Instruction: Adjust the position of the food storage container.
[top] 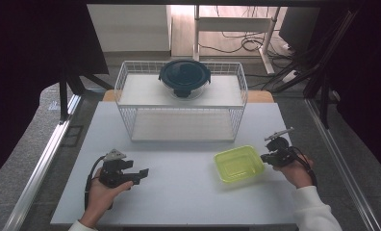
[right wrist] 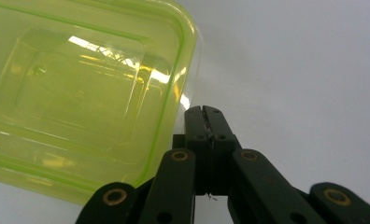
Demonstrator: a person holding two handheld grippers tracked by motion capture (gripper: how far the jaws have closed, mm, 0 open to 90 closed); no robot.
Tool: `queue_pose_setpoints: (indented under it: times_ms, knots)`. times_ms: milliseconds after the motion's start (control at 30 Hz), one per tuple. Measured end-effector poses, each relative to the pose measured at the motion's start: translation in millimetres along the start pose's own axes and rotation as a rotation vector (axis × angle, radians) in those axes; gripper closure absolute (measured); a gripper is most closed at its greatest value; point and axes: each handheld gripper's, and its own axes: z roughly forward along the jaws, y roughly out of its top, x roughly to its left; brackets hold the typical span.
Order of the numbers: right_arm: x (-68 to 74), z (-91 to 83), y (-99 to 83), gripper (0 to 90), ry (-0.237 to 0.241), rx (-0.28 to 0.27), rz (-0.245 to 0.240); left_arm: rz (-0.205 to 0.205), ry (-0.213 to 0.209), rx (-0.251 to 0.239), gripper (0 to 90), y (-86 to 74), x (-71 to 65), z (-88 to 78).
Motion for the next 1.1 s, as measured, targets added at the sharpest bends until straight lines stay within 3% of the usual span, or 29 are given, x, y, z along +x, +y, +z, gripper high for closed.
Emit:
queue_pose_setpoints:
  times_ms: [400, 1100]
  knots:
    - [27.1, 2.1, 2.9, 88.8, 0.039, -0.004, -0.051, -0.004, -0.001, 0.0, 24.1, -0.1, 0.1, 0.3]
    - [95.4, 16.6, 14.7, 88.7, 0.162, -0.026, -0.154, -0.003, -0.001, 0.003, 24.1, -0.5, 0.6, 0.3]
